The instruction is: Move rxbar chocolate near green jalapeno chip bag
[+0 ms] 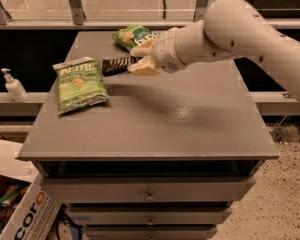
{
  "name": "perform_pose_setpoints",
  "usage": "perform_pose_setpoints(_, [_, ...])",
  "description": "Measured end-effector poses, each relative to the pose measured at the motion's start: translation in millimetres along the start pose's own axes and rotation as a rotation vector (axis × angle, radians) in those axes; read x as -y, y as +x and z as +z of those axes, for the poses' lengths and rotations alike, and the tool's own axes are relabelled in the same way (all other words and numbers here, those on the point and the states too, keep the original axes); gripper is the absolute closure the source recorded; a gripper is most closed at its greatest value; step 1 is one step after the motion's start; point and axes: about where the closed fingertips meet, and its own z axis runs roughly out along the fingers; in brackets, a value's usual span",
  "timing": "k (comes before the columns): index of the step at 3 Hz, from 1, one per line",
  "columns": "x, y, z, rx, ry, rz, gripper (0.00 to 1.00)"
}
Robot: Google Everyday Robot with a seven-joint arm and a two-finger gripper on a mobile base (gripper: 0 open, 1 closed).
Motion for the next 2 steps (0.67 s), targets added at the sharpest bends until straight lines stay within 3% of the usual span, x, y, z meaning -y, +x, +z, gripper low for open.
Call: perform_pose_setpoints(2, [4.1, 16.0, 48.1, -0.06, 0.0, -0.017, 1.0])
